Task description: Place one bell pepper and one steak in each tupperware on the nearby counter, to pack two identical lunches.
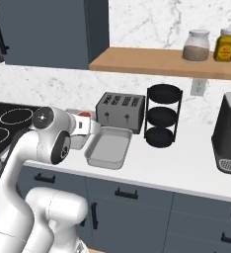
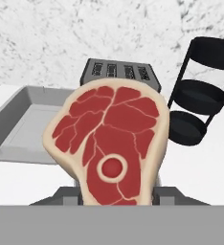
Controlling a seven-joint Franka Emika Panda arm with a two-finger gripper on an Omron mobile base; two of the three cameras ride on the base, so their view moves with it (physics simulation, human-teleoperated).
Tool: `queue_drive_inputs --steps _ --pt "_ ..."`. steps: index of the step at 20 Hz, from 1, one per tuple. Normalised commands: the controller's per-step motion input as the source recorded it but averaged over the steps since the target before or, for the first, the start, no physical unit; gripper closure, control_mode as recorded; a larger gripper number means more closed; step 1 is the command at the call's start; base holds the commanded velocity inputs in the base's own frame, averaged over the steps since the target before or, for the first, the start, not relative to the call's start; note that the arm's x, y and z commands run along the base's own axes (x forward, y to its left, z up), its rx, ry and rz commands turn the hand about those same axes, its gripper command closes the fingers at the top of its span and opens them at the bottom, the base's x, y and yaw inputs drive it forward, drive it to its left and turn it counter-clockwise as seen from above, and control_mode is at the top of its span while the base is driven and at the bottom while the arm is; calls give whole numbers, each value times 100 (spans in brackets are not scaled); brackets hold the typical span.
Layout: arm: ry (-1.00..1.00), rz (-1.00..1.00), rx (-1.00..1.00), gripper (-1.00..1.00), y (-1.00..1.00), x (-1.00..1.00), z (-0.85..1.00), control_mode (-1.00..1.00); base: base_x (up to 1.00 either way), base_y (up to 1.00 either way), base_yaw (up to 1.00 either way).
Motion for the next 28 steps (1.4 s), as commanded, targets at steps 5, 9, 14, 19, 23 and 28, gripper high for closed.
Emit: queue_drive_inputs --steps 5,9,14,19,23,28 --pt "0 0 0 100 0 0 0 100 34 -36 0" --pt "0 0 0 100 0 0 0 100 17 0 0" --pt "0 0 0 100 0 0 0 100 43 -11 0" --pt "0 0 0 100 0 0 0 100 19 0 0" --pt "0 0 0 100 0 0 0 100 28 -13 0" --pt "0 0 0 100 0 0 0 100 4 0 0"
